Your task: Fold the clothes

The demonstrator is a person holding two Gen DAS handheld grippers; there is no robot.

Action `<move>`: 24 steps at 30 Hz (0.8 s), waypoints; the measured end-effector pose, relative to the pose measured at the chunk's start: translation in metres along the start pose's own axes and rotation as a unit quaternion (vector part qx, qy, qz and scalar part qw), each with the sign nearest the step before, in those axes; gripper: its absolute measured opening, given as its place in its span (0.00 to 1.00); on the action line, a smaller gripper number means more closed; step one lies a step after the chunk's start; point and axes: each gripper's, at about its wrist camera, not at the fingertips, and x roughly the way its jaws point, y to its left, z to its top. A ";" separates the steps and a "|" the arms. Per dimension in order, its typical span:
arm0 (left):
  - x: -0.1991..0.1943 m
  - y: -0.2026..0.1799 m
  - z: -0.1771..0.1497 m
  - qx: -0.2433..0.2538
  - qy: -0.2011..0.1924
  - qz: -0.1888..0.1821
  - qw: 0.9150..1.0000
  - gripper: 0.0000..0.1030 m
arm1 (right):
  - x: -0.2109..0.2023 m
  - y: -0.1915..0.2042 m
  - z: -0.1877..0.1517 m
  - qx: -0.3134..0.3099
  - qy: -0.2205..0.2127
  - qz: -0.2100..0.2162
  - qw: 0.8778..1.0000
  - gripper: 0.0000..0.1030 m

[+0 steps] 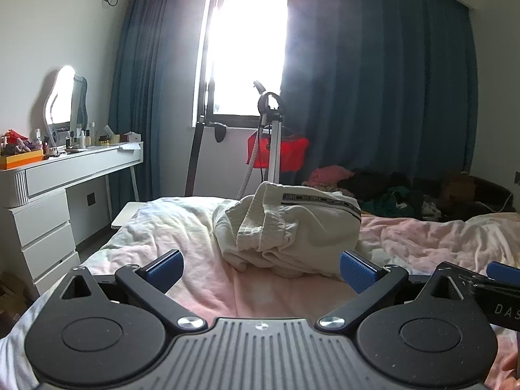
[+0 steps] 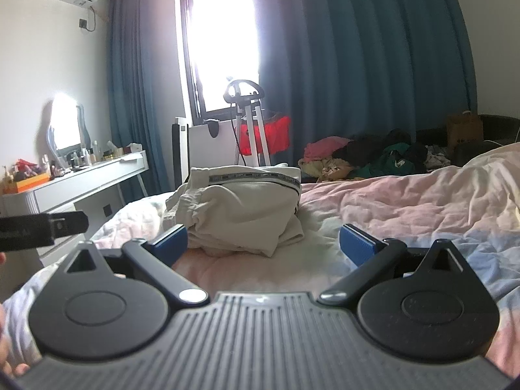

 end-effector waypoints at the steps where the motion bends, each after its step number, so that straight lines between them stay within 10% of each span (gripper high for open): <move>1: 0.000 0.000 0.000 0.000 0.000 0.000 1.000 1.00 | 0.000 0.000 0.000 0.000 0.000 0.000 1.000 0.99; 19: 0.004 -0.001 -0.001 -0.003 0.012 0.010 1.000 1.00 | -0.001 -0.001 -0.001 0.002 -0.002 0.007 1.000 0.98; 24: 0.005 -0.003 -0.005 0.006 0.014 -0.009 1.000 1.00 | 0.001 -0.001 -0.002 -0.005 0.005 0.004 1.000 0.65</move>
